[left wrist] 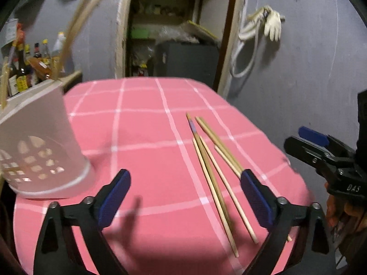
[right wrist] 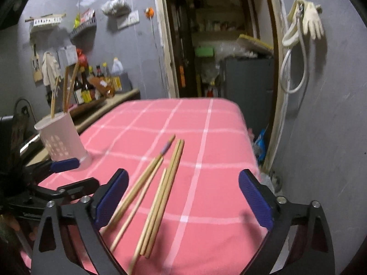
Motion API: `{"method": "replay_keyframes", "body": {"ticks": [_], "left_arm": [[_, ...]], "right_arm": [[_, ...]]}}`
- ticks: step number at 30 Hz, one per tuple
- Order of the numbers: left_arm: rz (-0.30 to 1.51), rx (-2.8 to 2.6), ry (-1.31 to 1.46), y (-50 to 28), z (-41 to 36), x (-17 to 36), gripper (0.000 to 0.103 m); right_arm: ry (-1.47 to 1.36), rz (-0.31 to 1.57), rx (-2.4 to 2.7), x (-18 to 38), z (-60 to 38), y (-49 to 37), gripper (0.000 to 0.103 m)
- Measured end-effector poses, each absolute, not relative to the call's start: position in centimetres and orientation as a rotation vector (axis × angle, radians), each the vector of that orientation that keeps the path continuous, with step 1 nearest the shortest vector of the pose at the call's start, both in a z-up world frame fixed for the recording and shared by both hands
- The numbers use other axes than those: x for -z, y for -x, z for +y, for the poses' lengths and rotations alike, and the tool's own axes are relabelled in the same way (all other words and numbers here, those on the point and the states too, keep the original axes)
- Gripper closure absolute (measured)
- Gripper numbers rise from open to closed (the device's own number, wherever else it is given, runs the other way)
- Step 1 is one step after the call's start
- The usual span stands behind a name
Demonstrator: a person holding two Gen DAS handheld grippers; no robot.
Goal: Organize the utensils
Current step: 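Move both open tools back over the chopstick pile, then grasp a purple-banded chopstick with the left tool while the right tool grasps another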
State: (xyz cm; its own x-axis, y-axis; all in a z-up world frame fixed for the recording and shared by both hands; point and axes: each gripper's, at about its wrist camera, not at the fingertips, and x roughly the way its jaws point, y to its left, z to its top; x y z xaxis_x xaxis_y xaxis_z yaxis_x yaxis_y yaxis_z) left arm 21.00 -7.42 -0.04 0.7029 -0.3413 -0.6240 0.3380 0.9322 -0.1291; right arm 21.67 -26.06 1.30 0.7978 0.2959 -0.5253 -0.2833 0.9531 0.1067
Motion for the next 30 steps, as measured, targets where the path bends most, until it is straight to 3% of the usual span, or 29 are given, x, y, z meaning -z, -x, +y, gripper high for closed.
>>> {"method": "replay_keyframes", "body": {"ticks": [6, 11, 30], "left_arm": [[0.812, 0.396, -0.011, -23.2, -8.3, 1.8, 0.044], [0.868, 0.408, -0.016, -24.7, -8.7, 2.5, 0.058], [0.924, 0.389, -0.063, -27.5, -10.4, 3.7, 0.087]], "right_arm": [[0.000, 0.677, -0.337, 0.5, -25.5, -23.3, 0.035], [0.012, 0.754, -0.356, 1.6, -25.0, -24.6, 0.052], [0.064, 0.896, -0.337, 3.5, -23.7, -27.3, 0.064]]}}
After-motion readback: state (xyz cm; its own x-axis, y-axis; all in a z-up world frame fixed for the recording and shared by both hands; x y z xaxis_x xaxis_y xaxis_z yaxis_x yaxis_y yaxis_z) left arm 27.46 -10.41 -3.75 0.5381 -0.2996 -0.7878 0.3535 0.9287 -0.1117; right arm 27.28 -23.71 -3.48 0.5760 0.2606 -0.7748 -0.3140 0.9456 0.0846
